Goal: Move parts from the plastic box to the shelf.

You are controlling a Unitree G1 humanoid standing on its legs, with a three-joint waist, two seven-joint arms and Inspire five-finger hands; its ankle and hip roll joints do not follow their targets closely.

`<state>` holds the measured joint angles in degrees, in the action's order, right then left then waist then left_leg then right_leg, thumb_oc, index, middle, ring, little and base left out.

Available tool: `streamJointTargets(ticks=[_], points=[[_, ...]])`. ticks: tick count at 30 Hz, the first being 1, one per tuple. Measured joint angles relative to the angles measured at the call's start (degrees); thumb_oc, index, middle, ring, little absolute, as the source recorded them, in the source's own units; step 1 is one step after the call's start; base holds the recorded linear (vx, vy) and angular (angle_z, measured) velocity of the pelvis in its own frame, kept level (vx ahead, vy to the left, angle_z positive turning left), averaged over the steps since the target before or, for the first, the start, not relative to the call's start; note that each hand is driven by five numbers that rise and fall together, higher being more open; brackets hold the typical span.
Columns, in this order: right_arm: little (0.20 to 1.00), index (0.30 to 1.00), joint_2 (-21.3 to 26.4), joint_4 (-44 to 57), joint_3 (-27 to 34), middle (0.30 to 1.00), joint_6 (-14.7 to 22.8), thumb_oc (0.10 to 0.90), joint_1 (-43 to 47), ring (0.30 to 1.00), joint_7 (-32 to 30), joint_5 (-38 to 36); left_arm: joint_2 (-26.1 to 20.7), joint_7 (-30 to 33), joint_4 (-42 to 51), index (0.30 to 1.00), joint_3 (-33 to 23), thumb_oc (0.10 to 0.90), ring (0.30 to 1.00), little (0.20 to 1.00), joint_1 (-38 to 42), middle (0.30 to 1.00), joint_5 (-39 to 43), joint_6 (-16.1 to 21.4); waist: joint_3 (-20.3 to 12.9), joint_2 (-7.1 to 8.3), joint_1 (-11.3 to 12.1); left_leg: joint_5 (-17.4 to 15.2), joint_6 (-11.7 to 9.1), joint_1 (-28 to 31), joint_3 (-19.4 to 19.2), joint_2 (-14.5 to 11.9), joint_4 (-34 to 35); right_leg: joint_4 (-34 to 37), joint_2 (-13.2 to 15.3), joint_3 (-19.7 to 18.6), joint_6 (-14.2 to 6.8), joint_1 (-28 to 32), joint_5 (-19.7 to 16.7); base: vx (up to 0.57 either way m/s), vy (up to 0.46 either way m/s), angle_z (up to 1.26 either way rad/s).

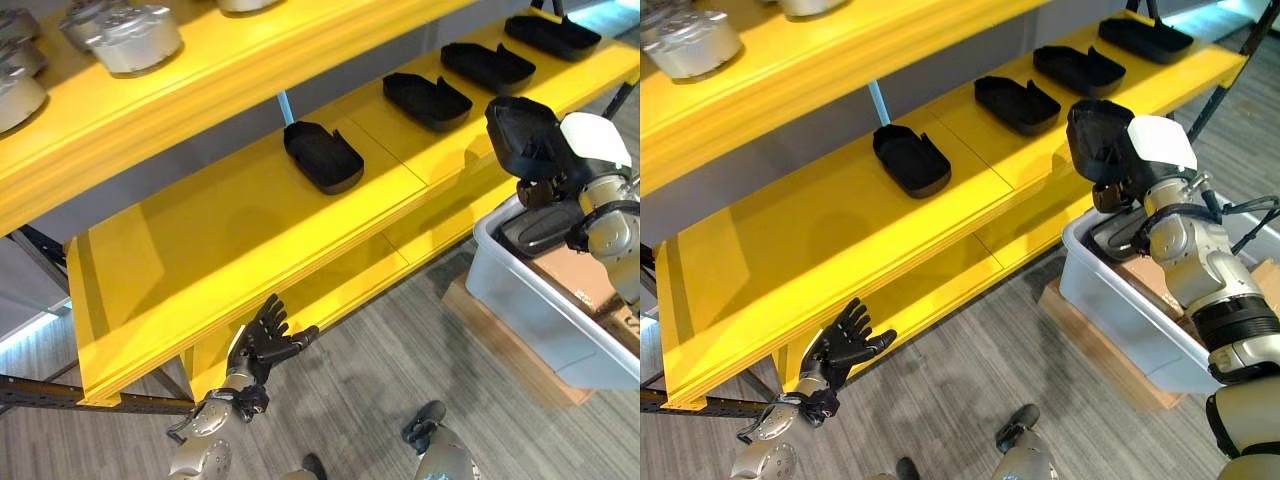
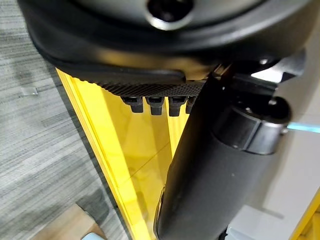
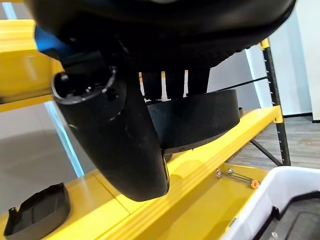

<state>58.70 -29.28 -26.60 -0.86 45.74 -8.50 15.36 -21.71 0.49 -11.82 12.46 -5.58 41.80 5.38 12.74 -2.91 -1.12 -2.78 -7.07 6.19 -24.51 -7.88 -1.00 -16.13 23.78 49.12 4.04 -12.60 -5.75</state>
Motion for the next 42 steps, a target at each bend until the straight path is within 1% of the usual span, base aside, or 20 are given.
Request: streamJointTargets(ticks=[3, 7, 10, 12, 13, 18, 19, 20, 21, 22, 23, 24, 26, 27, 28, 29, 30, 32, 37, 42], points=[[0.3, 0.3, -0.7, 0.1, 0.8, 0.3, 0.2, 0.4, -1.1, 0.3, 0.0, 0.3, 0.0, -0.1, 0.0, 1.0, -0.1, 0.9, 1.0, 1.0, 0.0, 1.0, -0.1, -0.5, -0.5, 1.0, -0.2, -0.2, 0.4, 0.1, 1.2, 0.4, -0.2, 0.8, 0.4, 0.4, -0.3, 1.3, -0.8, 0.01, 0.063, 0.18], [0.3, 0.3, -2.8, 0.0, 1.1, 0.3, 0.3, 0.4, -1.6, 0.3, 0.5, 0.3, 0.0, 0.0, 0.0, 1.0, -2.0, 0.9, 1.0, 1.0, 0.0, 1.0, -0.5, -0.5, -1.2, 2.67, 0.5, -0.9, 1.0, 0.0, 1.4, 1.0, -1.0, 2.3, 0.7, 0.5, -0.9, 2.5, -2.4, 0.01, 0.088, 0.1], [0.3, 0.3, -3.6, -0.4, 1.1, 0.3, -0.2, 0.4, -2.5, 0.3, 0.8, 0.3, 0.0, 0.0, 0.0, 1.0, -2.1, 0.9, 1.0, 1.0, -0.2, 1.0, -0.5, -0.5, -1.2, 3.57, 1.0, -2.1, 1.7, 0.1, 3.0, 1.3, -3.0, 3.4, 1.2, 0.8, -1.8, 4.9, -3.9, 0.0, 0.106, 0.22], [0.3, 0.3, -5.0, -0.4, 1.1, 0.3, -0.3, 0.4, -2.7, 0.3, 0.8, 0.3, 0.0, 0.1, 0.1, 1.0, -2.9, 0.9, 1.0, 1.0, -0.4, 1.0, -0.5, -0.5, -1.2, 5.12, 1.6, -2.9, 2.4, -0.4, 3.8, 2.0, -4.6, 4.2, 2.1, 0.7, -2.7, 6.0, -5.1, -0.03, 0.117, 0.28], [0.3, 0.3, -6.2, -0.6, 1.1, 0.3, -0.3, 0.4, -2.7, 0.3, 0.7, 0.4, 0.0, 0.2, 0.0, 1.0, -3.3, 0.9, 1.0, 1.0, -0.5, 1.0, -0.5, -0.5, -1.2, 5.84, 1.4, -3.4, 3.1, -1.1, 4.8, 2.3, -5.9, 4.1, 3.0, 0.7, -3.5, 6.7, -6.5, -0.04, 0.136, 0.4], [0.3, 0.3, -8.2, -0.8, 1.0, 0.3, -0.3, 0.4, -3.0, 0.3, 0.8, 0.4, -0.1, 0.3, 0.0, 1.0, -3.5, 0.9, 1.0, 1.0, -0.4, 1.0, -0.5, -0.5, -1.2, 6.27, 1.9, -3.6, 5.2, -2.2, 7.1, 3.7, -6.9, 3.8, 6.0, -0.4, -6.2, 7.4, -14.8, -0.06, 0.004, 0.44], [0.3, 0.3, -7.0, 0.0, 2.0, 0.3, -0.3, 0.4, -5.6, 0.3, 0.7, 0.4, 0.1, 0.3, -0.7, 1.0, -2.3, 0.9, 1.0, 1.0, 0.6, 1.0, -0.8, -0.5, -1.1, 6.14, -0.5, -3.6, 6.0, -3.9, 12.9, 4.6, -7.9, -1.0, 7.8, -9.9, -6.4, 7.6, -15.0, -0.04, -0.069, 0.96], [0.3, 0.3, -6.9, 0.1, 2.1, 0.3, -0.3, 0.4, -5.9, 0.3, 0.7, 0.4, 0.1, 0.3, -0.8, 1.0, -2.1, 0.9, 1.0, 1.0, 0.7, 1.0, -0.9, -0.5, -1.1, 6.13, -0.6, -3.4, 6.2, -4.1, 13.4, 4.7, -8.1, -1.5, 7.9, -11.1, -6.4, 7.5, -15.0, 0.0, -0.023, 1.96], [0.3, 0.3, -5.9, 0.0, 2.5, 0.3, 0.0, 0.4, -9.3, 0.3, 1.3, 0.4, -1.2, 0.3, -1.4, 1.0, -1.1, 0.9, 1.0, 1.0, 2.0, 1.0, -1.8, 0.0, -1.1, 6.04, -0.7, -2.0, 7.6, -5.5, 18.9, 4.0, -7.4, -5.9, -1.4, -41.7, -15.5, 1.1, -4.8, 0.07, -0.137, 1.34], [0.3, 0.3, -6.1, 0.2, 2.6, 0.3, 0.7, 0.4, -9.3, 0.3, 1.5, 0.4, -2.3, 0.6, -1.7, 1.0, -1.1, 0.9, 1.0, 1.0, 2.0, 1.0, -1.8, -0.1, -1.1, 6.15, -0.6, -1.0, 7.7, -5.6, 19.7, 3.9, -6.2, -3.3, -4.5, -45.4, -16.1, 1.0, -1.2, 0.04, -0.116, 1.43], [0.3, 0.3, -6.1, 0.7, 2.6, 0.3, 1.4, 0.4, -9.2, 0.3, 1.9, 0.4, -3.3, 0.8, -2.0, 1.0, -1.2, 0.9, 1.0, 1.0, 1.9, 1.0, -1.9, -0.3, -1.3, 6.59, -0.6, 0.2, 7.5, -5.2, 20.4, 4.5, -4.4, 0.3, -5.9, -44.2, -15.2, 1.3, 0.0, 0.07, -0.256, 0.59], [0.3, 0.3, -6.0, 1.8, 3.5, 0.3, 1.8, 0.4, -9.3, 0.3, 2.0, 0.4, -3.8, 0.9, -2.3, 1.0, -1.6, 0.9, 1.0, 1.0, 1.9, 1.0, -2.2, -0.3, -1.2, 7.27, -0.5, 0.1, 7.1, -5.8, 21.6, 6.0, -4.0, 6.4, -5.7, -38.6, -14.4, 2.6, -0.3, 0.05, -0.214, 0.66], [0.3, 0.3, -6.2, 2.0, 3.7, 0.3, 2.1, 0.4, -9.3, 0.3, 2.0, 0.4, -4.3, 1.2, -2.2, 1.0, -1.9, 0.9, 1.0, 1.0, 1.9, 1.0, -2.3, -0.3, -1.3, 9.18, -0.4, -0.1, 6.3, -5.9, 22.3, 7.8, -4.2, 10.8, -4.9, -36.7, -13.2, 5.3, -0.2, 0.09, -0.222, 0.61], [0.3, 0.3, -6.3, 2.0, 3.7, 0.3, 2.1, 0.4, -9.3, 0.3, 2.0, 0.4, -3.6, 1.4, -2.5, 1.0, -2.5, 0.9, 1.0, 1.0, 1.8, 1.0, -2.3, -0.3, -1.3, 9.22, -0.5, -0.3, 5.6, -6.2, 23.1, 7.9, -4.7, 12.2, -5.3, -36.5, -13.1, 6.3, -3.3, 0.1, -0.173, 0.46], [0.3, 0.3, -6.4, 2.0, 3.7, 0.3, 2.1, 0.4, -9.3, 0.3, 2.4, 0.3, -1.6, 1.5, -2.5, 1.0, -3.4, 0.9, 1.0, 1.0, 0.9, 1.0, -2.3, -0.3, -1.5, 7.65, 0.2, -0.2, 4.2, -5.8, 23.5, 5.6, -4.2, 13.1, -7.6, -35.4, -12.0, 7.3, -2.8, 0.1, -0.185, 0.25], [0.3, 0.3, -6.6, 2.0, 3.7, 0.3, 2.2, 0.4, -9.1, 0.3, 2.4, 0.3, -1.5, 1.5, -2.1, 1.0, -3.4, 0.9, 1.0, 1.0, 0.4, 1.0, -2.3, -0.3, -1.5, 7.43, 0.4, -0.1, 3.8, -5.6, 23.2, 4.8, -3.9, 13.2, -8.5, -35.3, -11.6, 7.3, -2.8, 0.08, -0.161, 0.01], [0.3, 0.3, -6.6, 2.0, 3.7, 0.3, 2.3, 0.4, -8.8, 0.3, 2.5, 0.2, -1.3, 1.4, -1.9, 1.0, -3.3, 0.9, 1.0, 1.0, -0.3, 1.0, -2.5, -0.3, -1.6, 7.14, 0.6, 0.6, 2.7, -4.8, 23.0, 2.9, -2.4, 13.9, -10.4, -34.6, -11.1, 7.9, -2.8, 0.05, -0.147, -0.12], [0.3, 0.3, -6.6, 2.0, 3.7, 0.3, 1.8, 0.4, -8.4, 0.3, 2.6, 0.2, -0.8, 1.4, -1.9, 1.0, -3.3, 0.9, 1.0, 1.0, -0.6, 1.0, -2.7, -0.3, -1.6, 7.19, 0.4, 1.0, 1.9, -3.6, 22.1, 1.4, -0.9, 14.4, -12.0, -34.5, -10.2, 8.4, -2.5, 0.04, -0.144, -0.13], [0.3, 0.3, -6.1, 1.8, 3.7, 0.3, 1.2, 0.4, -7.6, 0.3, 2.7, 0.2, 0.7, 1.2, -1.6, 1.0, -3.5, 0.9, 1.0, 1.0, 0.0, 1.0, -2.8, -0.3, -1.6, 7.15, -1.3, 1.2, 1.5, -1.7, 21.4, 0.4, 1.1, 15.7, -13.0, -34.1, -9.9, 10.0, -2.2, 0.03, -0.118, -0.03], [0.3, 0.3, -6.1, 1.5, 3.7, 0.3, 1.2, 0.4, -6.8, 0.3, 2.7, 0.2, 0.7, 1.3, -1.6, 1.0, -3.9, 0.9, 1.0, 1.0, -0.1, 1.0, -2.7, -0.3, -1.6, 7.08, -1.1, 1.4, 1.3, -1.5, 21.4, 0.1, 1.5, 16.1, -13.5, -34.1, -9.8, 10.1, -2.3, 0.01, -0.086, 0.0]])
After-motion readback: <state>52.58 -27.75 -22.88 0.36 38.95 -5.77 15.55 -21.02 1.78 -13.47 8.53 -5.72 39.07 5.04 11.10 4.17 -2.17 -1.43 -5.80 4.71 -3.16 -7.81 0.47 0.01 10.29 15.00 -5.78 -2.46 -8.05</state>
